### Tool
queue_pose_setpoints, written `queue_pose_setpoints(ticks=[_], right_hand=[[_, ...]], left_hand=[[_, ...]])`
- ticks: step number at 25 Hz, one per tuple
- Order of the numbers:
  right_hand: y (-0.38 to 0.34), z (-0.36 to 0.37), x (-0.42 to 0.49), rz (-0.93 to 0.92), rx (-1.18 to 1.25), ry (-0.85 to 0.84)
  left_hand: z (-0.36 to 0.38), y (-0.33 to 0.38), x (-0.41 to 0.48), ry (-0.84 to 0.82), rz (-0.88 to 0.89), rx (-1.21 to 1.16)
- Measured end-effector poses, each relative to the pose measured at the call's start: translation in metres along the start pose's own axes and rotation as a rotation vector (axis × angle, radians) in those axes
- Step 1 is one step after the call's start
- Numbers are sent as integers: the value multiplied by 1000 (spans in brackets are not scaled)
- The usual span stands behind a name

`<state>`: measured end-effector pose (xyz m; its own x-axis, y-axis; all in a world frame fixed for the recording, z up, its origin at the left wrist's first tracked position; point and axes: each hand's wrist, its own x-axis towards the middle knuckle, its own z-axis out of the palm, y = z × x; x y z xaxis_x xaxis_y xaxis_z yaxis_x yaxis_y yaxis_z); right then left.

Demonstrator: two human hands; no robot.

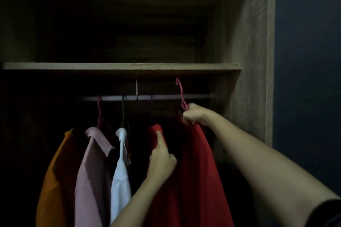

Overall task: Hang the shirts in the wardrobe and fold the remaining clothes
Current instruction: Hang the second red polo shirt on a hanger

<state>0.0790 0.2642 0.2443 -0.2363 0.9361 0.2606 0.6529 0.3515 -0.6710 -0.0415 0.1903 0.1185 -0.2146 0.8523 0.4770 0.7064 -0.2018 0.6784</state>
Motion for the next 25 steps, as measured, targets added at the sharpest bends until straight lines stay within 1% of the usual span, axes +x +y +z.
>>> queue_pose_setpoints(ticks=[4,8,12,14,15,16,17,18,19,20,21,22,23,25], right_hand=[[3,8,34,10,-52,-31],[33,33,53,81,-36,-132],[50,56,64,117,-19,-65],[40,54,56,101,-93,-66],[36,52,51,74,-170,-49],[32,48,45,41,-216,50],[29,46,36,-23,-240,206],[24,46,20,-125,-203,382],[19,51,3,-280,-142,531],[12,57,-18,-439,-55,620],[6,68,-37,-574,18,640],[0,84,-56,-677,74,613],[-5,105,-77,-744,97,568],[-14,152,-114,-848,75,447]], left_hand=[[0,-1,1,-7,-2,6],[0,-3,-1,14,43,-46],[7,-14,-4,9,98,-74],[6,-16,-10,12,100,-107],[4,-16,-14,32,115,-122],[0,-18,-19,71,138,-134],[-5,-21,-26,117,153,-149],[-12,-25,-37,158,157,-165],[-19,-29,-50,186,151,-178],[-28,-34,-65,209,140,-177],[-38,-41,-83,236,126,-156],[-49,-50,-103,269,106,-120],[-59,-61,-126,295,77,-74],[-75,-92,-172,293,-10,21]])
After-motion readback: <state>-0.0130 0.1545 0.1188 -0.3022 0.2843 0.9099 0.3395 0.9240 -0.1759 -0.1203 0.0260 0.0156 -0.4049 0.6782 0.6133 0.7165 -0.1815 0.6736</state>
